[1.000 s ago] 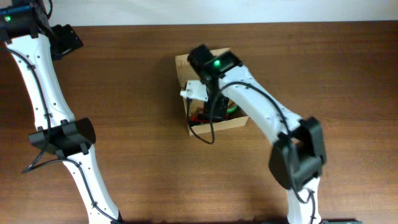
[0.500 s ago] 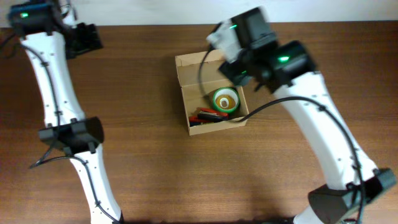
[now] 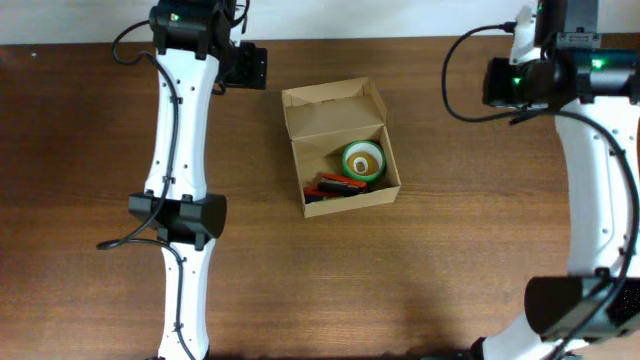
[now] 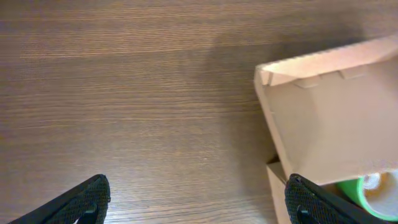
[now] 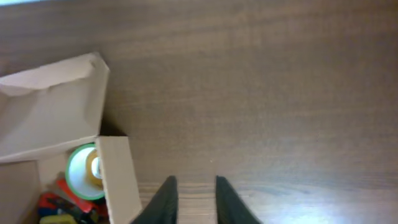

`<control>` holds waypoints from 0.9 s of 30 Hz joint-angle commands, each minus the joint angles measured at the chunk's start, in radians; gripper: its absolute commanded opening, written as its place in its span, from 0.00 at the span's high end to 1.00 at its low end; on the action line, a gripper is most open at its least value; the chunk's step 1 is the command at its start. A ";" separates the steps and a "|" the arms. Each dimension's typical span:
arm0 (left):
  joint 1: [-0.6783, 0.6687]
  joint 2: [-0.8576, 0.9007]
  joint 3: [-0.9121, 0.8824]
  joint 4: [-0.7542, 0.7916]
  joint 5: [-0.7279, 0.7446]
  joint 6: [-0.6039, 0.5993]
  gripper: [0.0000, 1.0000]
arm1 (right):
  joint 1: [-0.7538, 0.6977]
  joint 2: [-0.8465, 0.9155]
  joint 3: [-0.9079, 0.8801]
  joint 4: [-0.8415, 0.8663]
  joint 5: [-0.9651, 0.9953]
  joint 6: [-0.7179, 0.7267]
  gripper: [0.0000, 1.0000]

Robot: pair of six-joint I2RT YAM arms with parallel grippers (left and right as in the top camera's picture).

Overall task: Pack container
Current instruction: 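Raise both arms and bring them toward the box sides, then position both grippers at the box's left and right side flaps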

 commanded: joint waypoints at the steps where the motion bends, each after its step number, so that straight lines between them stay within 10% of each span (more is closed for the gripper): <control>1: 0.023 -0.006 0.006 -0.003 -0.045 -0.008 0.11 | -0.008 0.076 -0.048 -0.002 -0.045 0.044 0.87; 27: 0.084 -0.067 0.006 -0.003 -0.067 -0.008 0.10 | 0.282 0.195 -0.441 0.136 -0.162 0.062 0.96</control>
